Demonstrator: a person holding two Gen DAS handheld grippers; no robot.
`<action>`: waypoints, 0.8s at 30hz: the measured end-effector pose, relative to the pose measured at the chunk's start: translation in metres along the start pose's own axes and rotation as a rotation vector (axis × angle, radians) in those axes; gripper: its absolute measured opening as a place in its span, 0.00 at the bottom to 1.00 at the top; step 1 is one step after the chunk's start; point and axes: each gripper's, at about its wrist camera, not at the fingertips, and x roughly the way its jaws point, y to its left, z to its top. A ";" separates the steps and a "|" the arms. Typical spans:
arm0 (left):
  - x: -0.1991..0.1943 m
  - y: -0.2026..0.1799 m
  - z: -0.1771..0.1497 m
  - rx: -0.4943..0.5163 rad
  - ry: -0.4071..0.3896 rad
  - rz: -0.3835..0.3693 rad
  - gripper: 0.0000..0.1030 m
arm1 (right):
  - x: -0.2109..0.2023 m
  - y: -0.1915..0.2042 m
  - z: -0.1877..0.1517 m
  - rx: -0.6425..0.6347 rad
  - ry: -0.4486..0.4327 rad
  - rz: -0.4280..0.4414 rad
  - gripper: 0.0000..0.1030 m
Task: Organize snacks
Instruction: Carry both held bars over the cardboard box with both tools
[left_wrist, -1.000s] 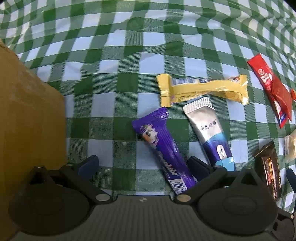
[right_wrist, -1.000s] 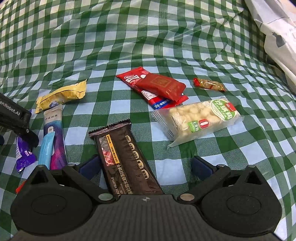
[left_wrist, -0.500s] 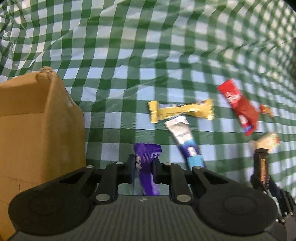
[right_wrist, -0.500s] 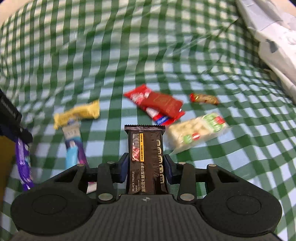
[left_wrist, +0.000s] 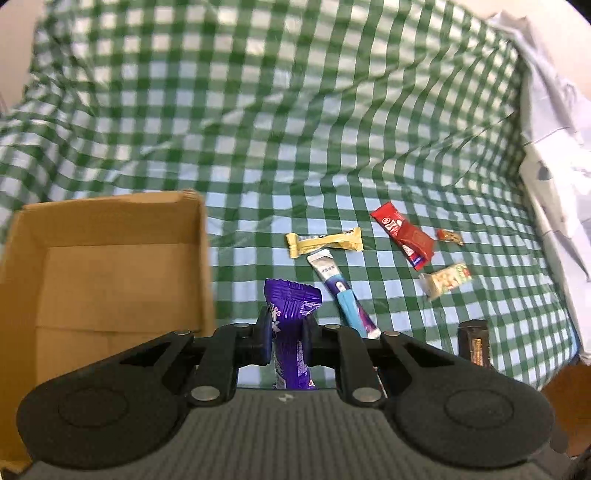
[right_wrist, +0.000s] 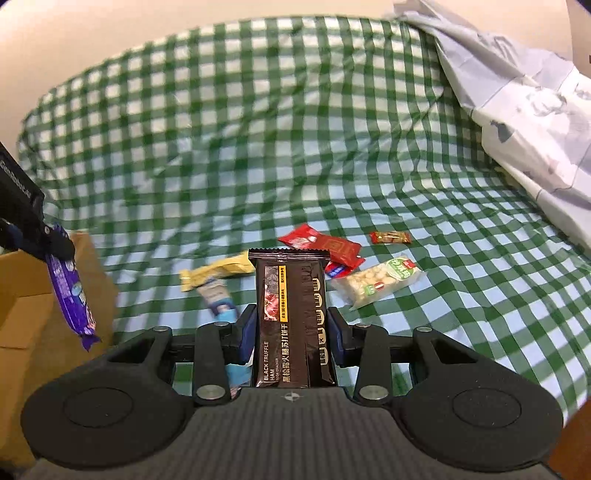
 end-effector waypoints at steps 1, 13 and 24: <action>-0.014 0.008 -0.006 -0.007 -0.010 -0.002 0.16 | -0.012 0.007 -0.003 -0.004 -0.005 0.014 0.40; -0.135 0.125 -0.077 -0.139 -0.127 0.080 0.16 | -0.106 0.123 -0.011 -0.126 -0.031 0.260 0.40; -0.157 0.184 -0.105 -0.236 -0.154 0.045 0.16 | -0.127 0.192 -0.012 -0.227 0.017 0.324 0.40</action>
